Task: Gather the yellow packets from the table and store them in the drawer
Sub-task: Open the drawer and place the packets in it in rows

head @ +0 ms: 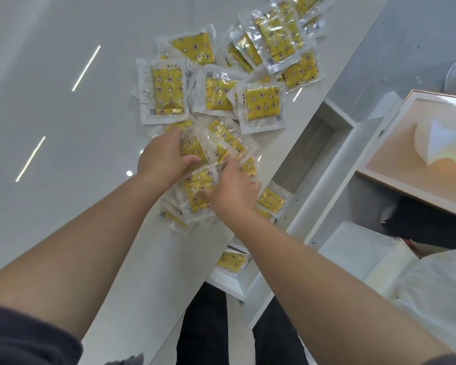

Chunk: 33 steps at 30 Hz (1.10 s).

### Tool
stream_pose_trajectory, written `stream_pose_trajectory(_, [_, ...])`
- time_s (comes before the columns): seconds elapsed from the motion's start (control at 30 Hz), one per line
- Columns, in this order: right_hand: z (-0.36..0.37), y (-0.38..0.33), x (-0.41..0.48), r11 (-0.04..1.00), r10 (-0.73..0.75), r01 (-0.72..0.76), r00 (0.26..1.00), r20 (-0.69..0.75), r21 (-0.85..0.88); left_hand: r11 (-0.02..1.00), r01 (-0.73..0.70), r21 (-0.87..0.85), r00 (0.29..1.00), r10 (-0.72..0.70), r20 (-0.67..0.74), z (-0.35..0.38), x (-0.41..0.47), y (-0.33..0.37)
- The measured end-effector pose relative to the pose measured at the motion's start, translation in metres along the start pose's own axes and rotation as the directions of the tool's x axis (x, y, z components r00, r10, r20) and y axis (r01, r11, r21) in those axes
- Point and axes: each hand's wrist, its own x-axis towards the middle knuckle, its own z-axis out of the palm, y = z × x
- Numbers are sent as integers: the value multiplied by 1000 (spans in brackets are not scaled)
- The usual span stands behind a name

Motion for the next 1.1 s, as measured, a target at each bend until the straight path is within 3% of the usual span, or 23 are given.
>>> stream_pose_trajectory(0.17, [-14,6,4,1000,-26,29,975,220,-10,978,59,-201,998,-60,1,-13,-1,-10])
stream_pose_trajectory(0.43, [-33,25,4,958,-142,31,914,380,285,926,273,-259,962,-266,61,-21,-26,-44])
stream_pose_trajectory(0.5, [-39,39,4,927,-119,-50,901,417,373,916,295,-271,955,-286,74,-22,-38,-48])
stream_pose_trajectory(0.67, [-56,76,-1,671,-147,-356,796,587,650,859,289,-422,957,-253,139,-23,-62,-44])
stream_pose_trajectory(0.8, [-56,92,-2,505,-180,-473,761,624,722,977,103,-188,980,-67,187,-6,-70,-32])
stream_pose_trajectory(0.87, [-53,97,-1,423,-191,-519,750,633,742,995,69,-71,971,-51,232,11,-73,-27])
stream_pose_trajectory(1.0, [-45,104,1,301,-207,-542,766,609,784,983,64,173,998,-64,-3,36,-85,-13])
stream_pose_trajectory(1.1, [-48,115,6,283,-193,-542,776,600,791,975,86,204,992,-66,-104,44,-92,-2])
